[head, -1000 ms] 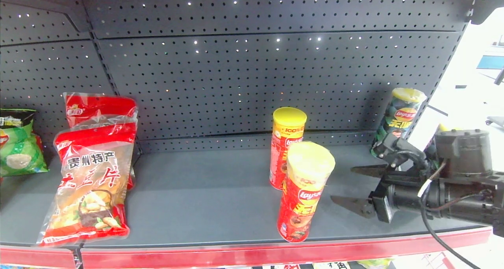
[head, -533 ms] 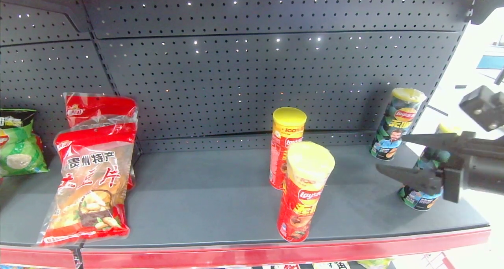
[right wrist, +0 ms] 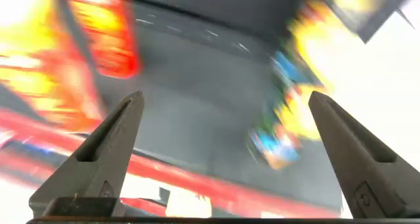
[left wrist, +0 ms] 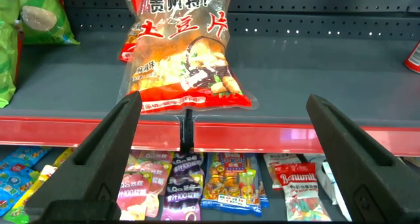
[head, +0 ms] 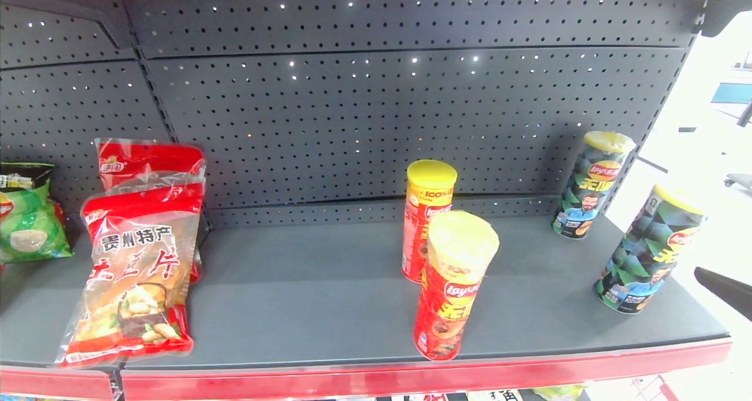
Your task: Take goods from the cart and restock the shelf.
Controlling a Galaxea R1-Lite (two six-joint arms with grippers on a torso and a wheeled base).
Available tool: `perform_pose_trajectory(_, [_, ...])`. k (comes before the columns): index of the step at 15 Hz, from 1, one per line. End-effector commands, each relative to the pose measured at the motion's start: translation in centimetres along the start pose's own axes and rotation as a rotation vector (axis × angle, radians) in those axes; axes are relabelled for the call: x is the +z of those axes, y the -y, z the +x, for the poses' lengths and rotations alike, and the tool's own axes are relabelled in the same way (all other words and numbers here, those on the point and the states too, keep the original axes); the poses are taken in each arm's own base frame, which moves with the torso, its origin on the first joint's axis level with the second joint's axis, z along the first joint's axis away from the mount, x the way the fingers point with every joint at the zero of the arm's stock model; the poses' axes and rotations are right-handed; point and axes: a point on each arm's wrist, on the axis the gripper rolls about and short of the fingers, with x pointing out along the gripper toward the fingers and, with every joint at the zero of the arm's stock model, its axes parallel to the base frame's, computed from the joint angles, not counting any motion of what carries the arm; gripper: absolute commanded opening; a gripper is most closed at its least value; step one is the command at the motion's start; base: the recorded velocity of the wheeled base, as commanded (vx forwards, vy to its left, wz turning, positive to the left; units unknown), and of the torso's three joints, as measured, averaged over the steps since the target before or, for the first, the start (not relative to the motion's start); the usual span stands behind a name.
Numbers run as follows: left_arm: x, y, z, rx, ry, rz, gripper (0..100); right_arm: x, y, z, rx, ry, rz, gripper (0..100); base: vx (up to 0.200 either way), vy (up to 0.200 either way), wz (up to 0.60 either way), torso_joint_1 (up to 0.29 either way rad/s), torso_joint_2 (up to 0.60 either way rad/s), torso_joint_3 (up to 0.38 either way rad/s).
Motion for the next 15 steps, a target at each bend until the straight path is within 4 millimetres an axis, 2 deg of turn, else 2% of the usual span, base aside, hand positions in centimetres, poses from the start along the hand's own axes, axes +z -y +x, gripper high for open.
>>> perform_pose_trajectory(1, [0.0, 0.0, 0.0, 0.001, -0.001, 0.0, 100, -3.4, -0.3, -2.5, -0.096, 0.014, 0.057, 100, 0.0, 0.0, 0.0, 0.0, 0.0, 0.0])
perform_pose_trajectory(7, [0.0, 0.0, 0.0, 0.001, -0.001, 0.0, 100, -10.7, -1.4, -5.1, -0.209, 0.046, 0.107, 100, 0.0, 0.0, 0.0, 0.0, 0.0, 0.0])
perform_pose_trajectory(9, [0.0, 0.0, 0.0, 0.001, -0.001, 0.0, 100, -14.9, -2.2, -5.4, -0.253, 0.041, 0.12, 100, 0.0, 0.0, 0.0, 0.0, 0.0, 0.0])
perform_pose_trajectory(14, [0.0, 0.0, 0.0, 0.0, -0.001, 0.0, 100, -15.6, -2.8, -6.5, -0.231, 0.16, 0.128, 100, 0.0, 0.0, 0.0, 0.0, 0.0, 0.0])
perform_pose_trajectory(15, [0.0, 0.0, 0.0, 0.0, -0.001, 0.0, 100, -16.1, -2.9, -6.5, -0.225, 0.121, 0.152, 100, 0.0, 0.0, 0.0, 0.0, 0.0, 0.0])
